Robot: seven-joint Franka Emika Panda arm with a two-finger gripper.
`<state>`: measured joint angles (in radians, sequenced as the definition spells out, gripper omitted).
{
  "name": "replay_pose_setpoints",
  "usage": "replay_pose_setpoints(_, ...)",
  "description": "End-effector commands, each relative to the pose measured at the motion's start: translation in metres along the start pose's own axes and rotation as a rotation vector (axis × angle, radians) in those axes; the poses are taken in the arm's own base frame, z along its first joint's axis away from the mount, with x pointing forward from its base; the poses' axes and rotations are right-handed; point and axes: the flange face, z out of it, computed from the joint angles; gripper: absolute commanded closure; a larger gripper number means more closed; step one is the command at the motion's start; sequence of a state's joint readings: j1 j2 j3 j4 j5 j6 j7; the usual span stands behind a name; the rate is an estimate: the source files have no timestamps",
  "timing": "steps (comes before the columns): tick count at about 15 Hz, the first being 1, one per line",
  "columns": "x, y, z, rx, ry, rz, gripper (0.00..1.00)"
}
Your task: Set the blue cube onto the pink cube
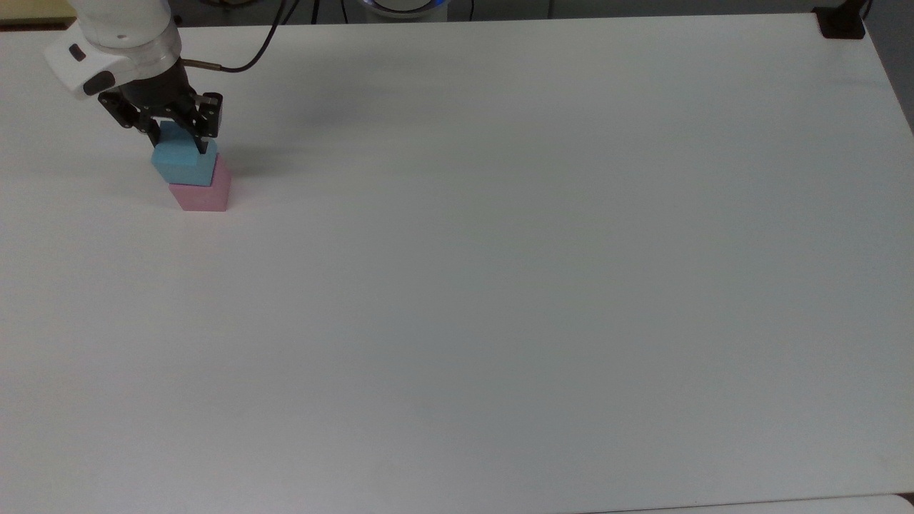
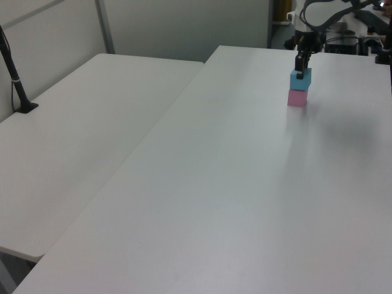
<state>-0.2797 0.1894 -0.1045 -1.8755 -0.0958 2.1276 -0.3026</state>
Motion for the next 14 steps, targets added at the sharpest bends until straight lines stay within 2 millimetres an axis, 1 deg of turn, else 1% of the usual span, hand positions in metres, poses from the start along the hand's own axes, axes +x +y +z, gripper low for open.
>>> replay_pose_setpoints(1,-0.009,0.004,-0.003,-0.014,0.009,-0.015,0.1)
replay_pose_setpoints(2,-0.01,0.008,-0.004,-0.016,0.011,-0.009,0.0)
replay_pose_setpoints(4,-0.011,0.01,-0.005,-0.017,0.009,-0.003,0.0)
replay_pose_setpoints(6,-0.013,0.014,-0.016,-0.014,0.019,0.021,0.0)
replay_pose_setpoints(7,-0.013,0.013,-0.03,-0.005,0.02,0.029,0.0)
replay_pose_setpoints(8,-0.018,0.014,-0.058,0.013,-0.003,0.042,0.0)
replay_pose_setpoints(10,-0.025,0.01,-0.106,0.085,-0.018,0.095,0.0)
replay_pose_setpoints(11,-0.034,0.006,-0.14,0.134,-0.03,0.129,0.0)
replay_pose_setpoints(13,-0.043,-0.009,-0.177,0.157,-0.044,0.199,0.0)
replay_pose_setpoints(14,-0.048,-0.021,-0.19,0.16,-0.053,0.234,0.0)
